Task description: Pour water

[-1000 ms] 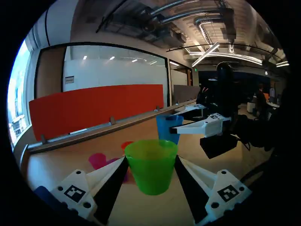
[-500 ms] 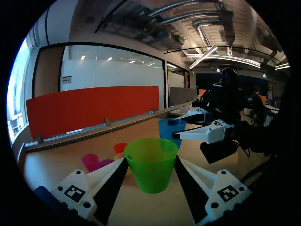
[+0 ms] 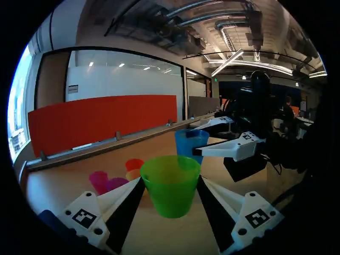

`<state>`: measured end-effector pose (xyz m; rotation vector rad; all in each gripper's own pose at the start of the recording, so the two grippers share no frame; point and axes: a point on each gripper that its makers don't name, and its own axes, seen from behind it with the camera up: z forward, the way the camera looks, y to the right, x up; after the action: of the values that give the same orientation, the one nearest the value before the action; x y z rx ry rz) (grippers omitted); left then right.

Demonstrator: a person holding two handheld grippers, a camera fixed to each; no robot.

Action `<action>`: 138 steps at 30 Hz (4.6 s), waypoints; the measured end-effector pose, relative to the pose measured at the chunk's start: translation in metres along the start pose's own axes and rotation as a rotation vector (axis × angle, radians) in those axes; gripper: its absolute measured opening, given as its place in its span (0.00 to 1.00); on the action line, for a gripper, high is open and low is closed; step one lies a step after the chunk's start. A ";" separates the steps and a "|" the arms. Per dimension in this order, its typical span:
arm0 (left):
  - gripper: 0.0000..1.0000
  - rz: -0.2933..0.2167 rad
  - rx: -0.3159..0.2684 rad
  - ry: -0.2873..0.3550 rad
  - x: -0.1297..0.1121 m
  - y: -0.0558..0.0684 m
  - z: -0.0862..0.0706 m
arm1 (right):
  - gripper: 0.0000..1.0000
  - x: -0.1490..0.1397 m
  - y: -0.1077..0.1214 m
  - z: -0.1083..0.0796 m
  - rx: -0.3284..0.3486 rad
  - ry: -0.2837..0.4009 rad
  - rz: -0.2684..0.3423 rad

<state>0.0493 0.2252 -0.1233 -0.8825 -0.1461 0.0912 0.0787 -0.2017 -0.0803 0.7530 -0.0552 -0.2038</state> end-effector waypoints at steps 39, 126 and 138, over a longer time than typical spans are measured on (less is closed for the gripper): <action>0.85 0.012 -0.054 0.005 -0.008 0.017 0.009 | 0.91 0.044 -0.017 0.030 0.133 -0.050 -0.415; 0.85 0.037 -0.094 0.056 0.010 0.033 0.013 | 0.91 0.076 -0.018 0.039 0.164 -0.084 -0.964; 0.85 0.039 -0.096 0.055 0.009 0.034 0.013 | 0.91 0.077 -0.015 0.041 0.160 -0.084 -1.001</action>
<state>0.0551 0.2579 -0.1406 -0.9833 -0.0828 0.0965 0.1464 -0.2558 -0.0630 0.8809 0.2370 -1.1936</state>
